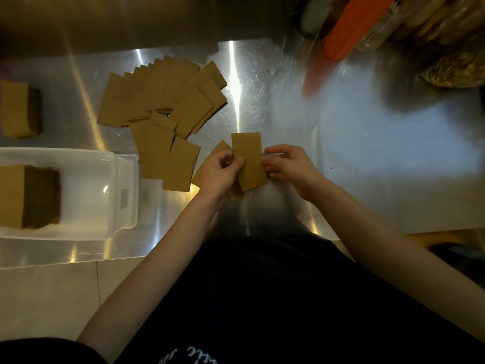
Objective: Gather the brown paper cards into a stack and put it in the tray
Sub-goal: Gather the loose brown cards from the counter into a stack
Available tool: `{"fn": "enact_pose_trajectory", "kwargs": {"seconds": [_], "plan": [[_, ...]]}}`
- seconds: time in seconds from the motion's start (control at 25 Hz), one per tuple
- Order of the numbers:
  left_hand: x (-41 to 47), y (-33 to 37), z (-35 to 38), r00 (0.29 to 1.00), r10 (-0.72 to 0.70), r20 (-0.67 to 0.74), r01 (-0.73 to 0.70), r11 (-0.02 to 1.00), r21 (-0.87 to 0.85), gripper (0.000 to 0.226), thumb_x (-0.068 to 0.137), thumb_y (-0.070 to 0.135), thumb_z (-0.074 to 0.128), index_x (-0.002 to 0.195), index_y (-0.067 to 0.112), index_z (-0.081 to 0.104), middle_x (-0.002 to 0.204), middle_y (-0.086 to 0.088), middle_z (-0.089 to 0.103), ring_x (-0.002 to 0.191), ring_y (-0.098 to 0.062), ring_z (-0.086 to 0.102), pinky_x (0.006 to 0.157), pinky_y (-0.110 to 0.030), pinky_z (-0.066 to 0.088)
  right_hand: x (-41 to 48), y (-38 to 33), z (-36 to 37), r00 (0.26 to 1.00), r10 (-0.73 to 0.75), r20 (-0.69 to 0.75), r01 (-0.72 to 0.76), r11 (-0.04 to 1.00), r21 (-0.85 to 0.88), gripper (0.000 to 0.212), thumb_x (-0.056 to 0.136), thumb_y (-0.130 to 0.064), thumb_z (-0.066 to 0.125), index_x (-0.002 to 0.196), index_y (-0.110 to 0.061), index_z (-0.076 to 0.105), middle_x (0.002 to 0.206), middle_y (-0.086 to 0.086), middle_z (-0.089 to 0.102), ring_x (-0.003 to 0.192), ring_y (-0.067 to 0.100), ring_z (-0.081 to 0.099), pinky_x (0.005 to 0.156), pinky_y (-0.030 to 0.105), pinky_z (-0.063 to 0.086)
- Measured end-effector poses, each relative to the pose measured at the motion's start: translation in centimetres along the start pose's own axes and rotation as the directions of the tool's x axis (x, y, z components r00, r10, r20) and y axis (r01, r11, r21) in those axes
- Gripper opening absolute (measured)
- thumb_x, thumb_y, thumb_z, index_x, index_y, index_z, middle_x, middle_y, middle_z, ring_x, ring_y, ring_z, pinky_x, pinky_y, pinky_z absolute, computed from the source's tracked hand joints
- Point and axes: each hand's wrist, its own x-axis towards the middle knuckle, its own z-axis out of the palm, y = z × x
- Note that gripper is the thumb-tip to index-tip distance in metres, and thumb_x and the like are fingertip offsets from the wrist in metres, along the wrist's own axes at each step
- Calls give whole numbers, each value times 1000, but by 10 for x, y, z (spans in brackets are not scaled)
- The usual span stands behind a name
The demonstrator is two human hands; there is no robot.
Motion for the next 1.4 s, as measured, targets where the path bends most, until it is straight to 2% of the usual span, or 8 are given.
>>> {"fn": "enact_pose_trajectory", "kwargs": {"seconds": [0.24, 0.48, 0.6, 0.76, 0.92, 1.04, 1.2, 1.4], "plan": [[-7, -9, -13, 965, -138, 222, 216, 899, -381, 40, 88, 22, 68, 125, 14, 55, 120, -8, 63, 109, -25, 62, 92, -43, 53, -14, -4, 18, 994, -91, 56, 95, 992, -82, 15, 88, -11, 67, 102, -6, 66, 86, 10, 68, 74, 15, 67, 72, 25, 57], [-10, -24, -39, 944, -224, 240, 320, 794, -517, 31, 93, 14, 58, 122, 20, 50, 112, -10, 62, 100, -27, 61, 86, -47, 53, -6, 2, 24, 987, -159, -22, 151, 966, -209, 19, 87, -16, 67, 106, -15, 67, 90, 3, 69, 82, 14, 68, 82, 35, 58], [-11, -40, -59, 930, -227, 288, 359, 720, -593, 46, 92, 11, 57, 136, 11, 44, 119, -16, 63, 105, -29, 63, 81, -45, 56, 6, 8, 28, 963, -250, -98, 176, 864, -472, 41, 86, -31, 69, 123, -18, 57, 107, 1, 65, 93, 14, 63, 88, 37, 55], [-17, -49, -70, 924, -93, 370, 350, 594, -724, 45, 95, 5, 45, 138, 16, 47, 123, -22, 64, 105, -29, 67, 80, -40, 58, 14, 5, 45, 949, -317, 5, 225, 664, -713, 67, 81, -49, 68, 136, -21, 42, 130, 7, 44, 110, 23, 53, 93, 39, 50], [-18, -56, -78, 936, -52, 348, 318, 545, -775, 38, 98, 28, 46, 135, 25, 53, 112, -19, 67, 93, -25, 67, 79, -39, 56, 20, 3, 56, 951, -310, 18, 182, 511, -840, 68, 76, -50, 73, 130, -24, 41, 129, 6, 39, 113, 24, 47, 89, 37, 48], [-17, -59, -85, 941, -40, 337, 309, 513, -801, 40, 98, 39, 47, 134, 23, 53, 109, -18, 65, 90, -25, 64, 76, -37, 54, 22, -3, 55, 948, -317, -22, 188, 616, -765, 48, 82, -40, 72, 116, -21, 45, 117, 4, 47, 103, 18, 49, 83, 30, 45], [-12, -58, -89, 942, -39, 332, 310, 478, -822, 43, 96, 43, 47, 134, 24, 52, 105, -16, 64, 86, -22, 63, 73, -35, 53, 13, -23, 36, 977, -211, -33, 191, 934, -300, 18, 90, -23, 64, 104, -15, 55, 102, 5, 62, 94, 21, 61, 73, 27, 51], [-5, -58, -89, 923, -18, 383, 327, 561, -761, 48, 94, 51, 48, 136, 29, 52, 108, -13, 65, 91, -23, 65, 89, -46, 49, -10, -47, 42, 954, -250, 163, 284, 929, -237, 15, 87, -24, 69, 99, -16, 63, 93, 3, 68, 84, 14, 66, 67, 20, 52]]}}
